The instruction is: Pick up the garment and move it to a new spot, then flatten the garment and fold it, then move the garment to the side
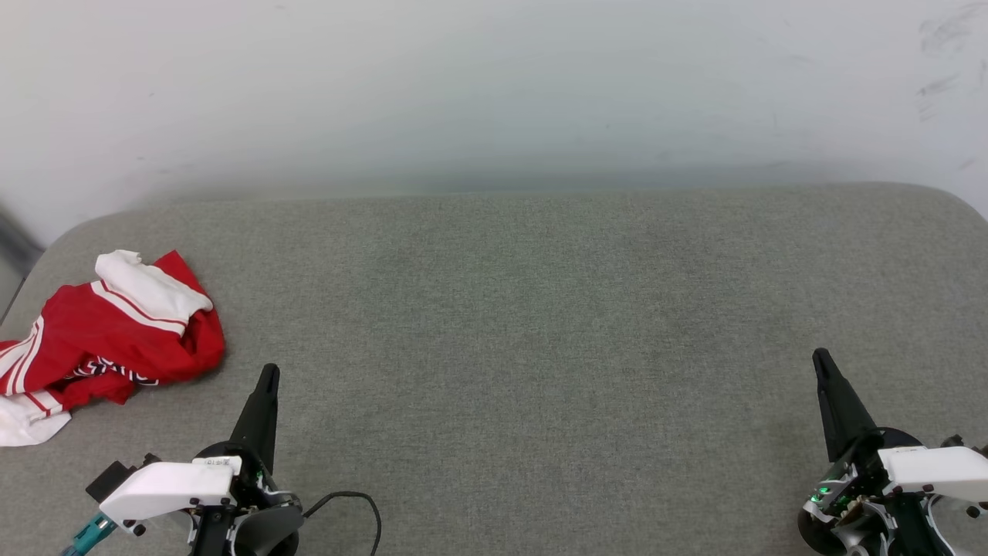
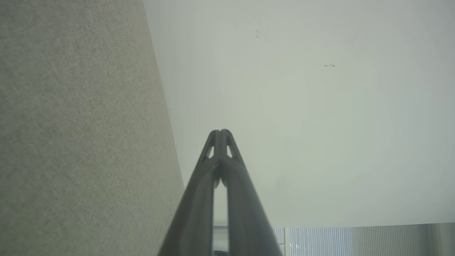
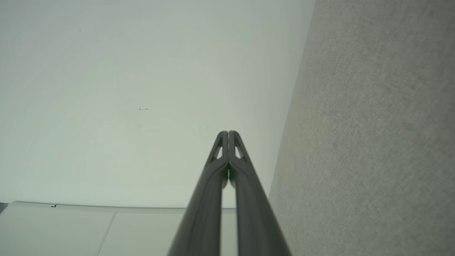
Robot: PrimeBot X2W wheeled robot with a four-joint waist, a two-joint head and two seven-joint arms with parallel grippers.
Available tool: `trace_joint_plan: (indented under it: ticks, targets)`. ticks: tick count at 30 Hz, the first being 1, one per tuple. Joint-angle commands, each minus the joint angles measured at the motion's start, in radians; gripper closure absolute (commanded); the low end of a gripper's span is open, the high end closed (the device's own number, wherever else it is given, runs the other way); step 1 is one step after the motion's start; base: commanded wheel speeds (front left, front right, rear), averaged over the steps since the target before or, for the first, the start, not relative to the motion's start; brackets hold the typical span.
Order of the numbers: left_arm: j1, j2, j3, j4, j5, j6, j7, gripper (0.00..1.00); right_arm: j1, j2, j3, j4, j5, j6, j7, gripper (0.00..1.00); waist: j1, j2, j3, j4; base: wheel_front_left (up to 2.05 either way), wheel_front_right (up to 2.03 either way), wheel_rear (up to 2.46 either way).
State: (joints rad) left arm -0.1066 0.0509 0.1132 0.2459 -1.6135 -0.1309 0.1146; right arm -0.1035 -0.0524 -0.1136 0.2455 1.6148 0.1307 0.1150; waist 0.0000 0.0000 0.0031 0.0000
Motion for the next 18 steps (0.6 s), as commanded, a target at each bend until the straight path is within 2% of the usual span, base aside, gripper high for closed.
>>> trace_joint_plan:
  ticks: [1, 18]
  targets:
    - [-0.007, -0.001, 0.002, -0.001, 0.003, -0.001, 0.0, 1.0, -0.014, 0.005, 0.0, 0.0, -0.006, 0.0, 0.0, 1.0, 0.0, 0.0, 0.0, 0.0, 0.0, 0.0, 0.0]
    - [-0.007, -0.001, 0.002, -0.001, 0.003, -0.001, 0.0, 1.0, -0.014, 0.005, 0.0, 0.0, -0.006, 0.0, 0.0, 1.0, 0.0, 0.0, 0.0, 0.0, 0.0, 0.0, 0.0]
